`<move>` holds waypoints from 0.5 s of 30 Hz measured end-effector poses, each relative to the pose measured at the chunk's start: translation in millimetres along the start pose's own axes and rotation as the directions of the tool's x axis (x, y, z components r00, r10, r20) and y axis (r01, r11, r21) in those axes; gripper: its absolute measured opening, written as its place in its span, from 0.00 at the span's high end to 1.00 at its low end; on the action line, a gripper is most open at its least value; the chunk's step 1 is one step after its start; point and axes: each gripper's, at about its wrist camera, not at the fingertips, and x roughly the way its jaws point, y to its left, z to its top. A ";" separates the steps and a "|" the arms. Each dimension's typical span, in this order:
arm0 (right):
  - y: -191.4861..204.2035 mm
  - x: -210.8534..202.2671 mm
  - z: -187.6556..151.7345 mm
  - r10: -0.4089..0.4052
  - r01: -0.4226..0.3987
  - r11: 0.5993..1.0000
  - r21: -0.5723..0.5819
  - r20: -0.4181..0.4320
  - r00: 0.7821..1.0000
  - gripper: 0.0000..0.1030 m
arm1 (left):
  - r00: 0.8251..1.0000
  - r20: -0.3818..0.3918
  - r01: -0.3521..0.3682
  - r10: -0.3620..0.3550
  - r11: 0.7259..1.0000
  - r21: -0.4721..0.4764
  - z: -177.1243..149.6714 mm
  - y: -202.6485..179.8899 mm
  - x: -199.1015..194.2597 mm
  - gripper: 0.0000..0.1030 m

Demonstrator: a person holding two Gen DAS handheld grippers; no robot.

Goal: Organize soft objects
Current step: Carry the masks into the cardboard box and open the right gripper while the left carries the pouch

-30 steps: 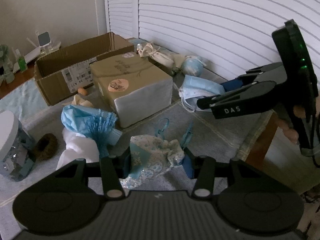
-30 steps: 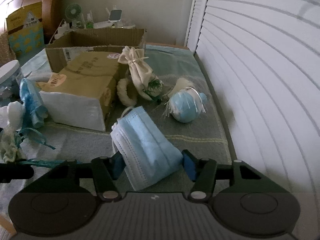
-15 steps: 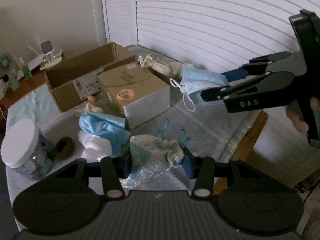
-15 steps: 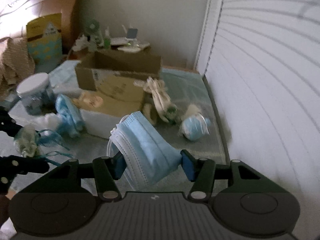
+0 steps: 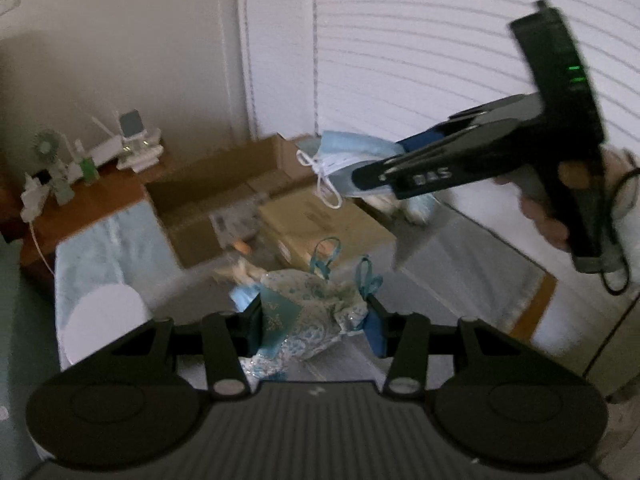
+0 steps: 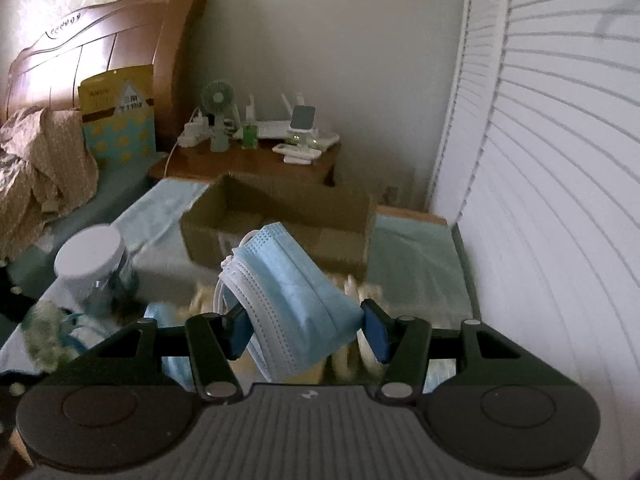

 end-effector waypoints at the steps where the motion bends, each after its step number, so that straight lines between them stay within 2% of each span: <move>1: -0.3 8.8 8.5 0.004 -0.004 1.000 -0.003 0.000 1.000 0.40 | 1.000 0.006 -0.011 0.011 1.000 -0.005 3.5 4.8 0.5 0.53; 8: 0.4 72.6 58.4 0.039 -0.039 0.999 -0.016 -0.011 0.999 0.40 | 0.997 0.028 -0.067 0.068 0.996 -0.054 24.3 38.4 11.3 0.53; 15: -2.9 130.4 83.8 0.032 -0.033 0.999 -0.037 -0.039 0.999 0.40 | 0.993 0.025 -0.115 0.117 0.990 -0.077 33.9 63.9 27.2 0.53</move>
